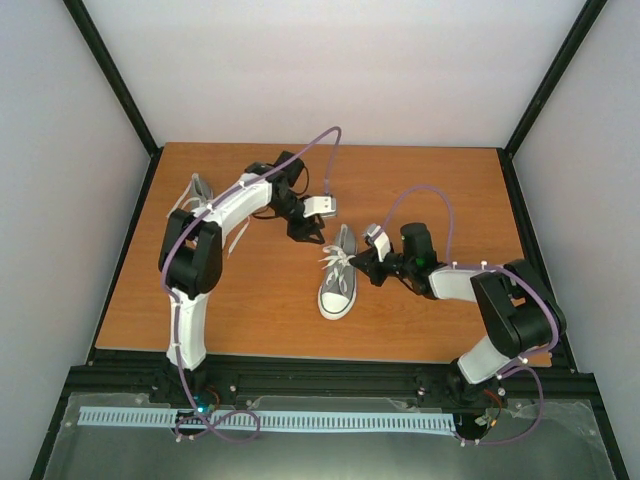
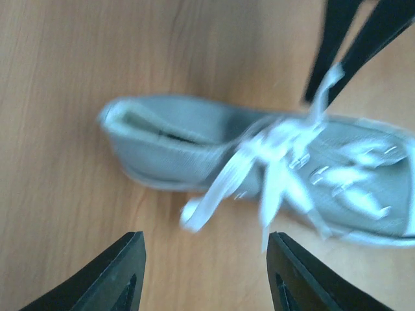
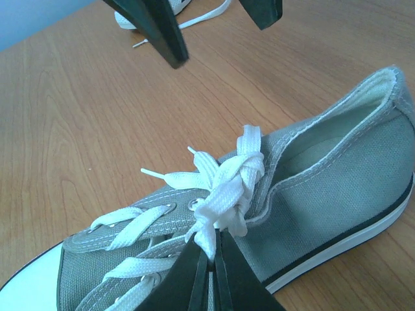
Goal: Tie the shoes
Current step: Tie the shoelace on the shoe.
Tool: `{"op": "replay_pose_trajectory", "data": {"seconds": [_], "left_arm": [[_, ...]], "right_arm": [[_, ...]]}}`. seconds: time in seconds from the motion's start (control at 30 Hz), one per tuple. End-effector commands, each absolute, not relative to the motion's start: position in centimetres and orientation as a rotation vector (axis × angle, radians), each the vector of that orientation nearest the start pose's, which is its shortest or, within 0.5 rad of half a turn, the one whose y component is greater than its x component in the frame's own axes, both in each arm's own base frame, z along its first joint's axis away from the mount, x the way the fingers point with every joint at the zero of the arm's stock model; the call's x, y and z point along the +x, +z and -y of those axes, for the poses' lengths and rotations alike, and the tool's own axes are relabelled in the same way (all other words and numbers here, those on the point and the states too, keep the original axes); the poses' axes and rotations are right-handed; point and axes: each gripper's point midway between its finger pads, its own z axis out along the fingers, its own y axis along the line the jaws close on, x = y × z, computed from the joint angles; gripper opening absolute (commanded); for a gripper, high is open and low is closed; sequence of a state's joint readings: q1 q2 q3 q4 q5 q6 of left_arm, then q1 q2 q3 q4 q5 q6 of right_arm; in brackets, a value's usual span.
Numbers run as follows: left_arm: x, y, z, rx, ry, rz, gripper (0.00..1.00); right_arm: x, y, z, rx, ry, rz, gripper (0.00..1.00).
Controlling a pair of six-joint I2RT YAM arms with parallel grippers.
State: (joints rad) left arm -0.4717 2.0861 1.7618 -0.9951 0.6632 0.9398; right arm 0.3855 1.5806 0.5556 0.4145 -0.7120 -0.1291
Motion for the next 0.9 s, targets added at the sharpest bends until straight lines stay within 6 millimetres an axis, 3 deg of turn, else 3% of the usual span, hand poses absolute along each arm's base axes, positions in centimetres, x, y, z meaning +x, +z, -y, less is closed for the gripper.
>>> {"op": "replay_pose_trajectory", "data": {"seconds": [0.0,0.13,0.3,0.4,0.53,0.6,0.7,0.87], "left_arm": [[38.3,8.0,27.9,1.895,-0.529,-1.896,0.54],[40.2,5.2,28.2,1.916,-0.437,-1.865,0.59],[39.0,2.5,29.3,2.021,-0.432,-1.834,0.62],[38.5,2.2,29.9,2.045,-0.433,-1.819,0.62],[36.8,2.9,30.6,2.062,-0.567,-1.790,0.61],[37.0,2.9,30.6,2.053,-0.556,-1.798,0.51],[37.6,2.8,30.2,2.049,-0.517,-1.825,0.05],[39.0,3.1,28.0,2.020,-0.446,-1.880,0.01]], "right_arm": [[30.4,8.4,-24.5,-0.932,0.934,-1.931,0.03],[30.5,8.4,-24.5,-0.931,0.936,-1.932,0.03],[30.6,8.3,-24.5,-0.926,0.936,-1.938,0.03],[30.6,8.3,-24.5,-0.924,0.936,-1.940,0.03],[30.7,8.2,-24.5,-0.920,0.934,-1.947,0.03],[30.7,8.2,-24.4,-0.920,0.928,-1.948,0.03],[30.7,8.0,-24.1,-0.913,0.906,-1.967,0.03],[30.2,7.9,-23.4,-0.899,0.864,-1.997,0.03]]}}
